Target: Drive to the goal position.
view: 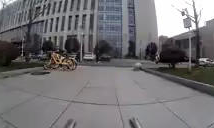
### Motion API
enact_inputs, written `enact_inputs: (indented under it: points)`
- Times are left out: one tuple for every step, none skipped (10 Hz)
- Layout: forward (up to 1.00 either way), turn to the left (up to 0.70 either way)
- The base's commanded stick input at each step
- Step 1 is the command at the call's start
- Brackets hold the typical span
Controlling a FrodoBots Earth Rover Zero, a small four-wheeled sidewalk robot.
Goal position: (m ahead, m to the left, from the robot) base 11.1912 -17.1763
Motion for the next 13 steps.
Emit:
enact_inputs:
  points:
    - [0.70,-0.09]
    - [0.70,0.00]
    - [0.70,0.00]
    - [0.70,0.00]
    - [0.70,0.00]
    - [0.70,0.00]
    - [0.70,0.00]
    - [0.70,0.00]
    - [0.70,0.00]
    - [0.70,0.00]
    - [0.70,0.00]
    - [0.70,0.00]
    - [0.70,0.00]
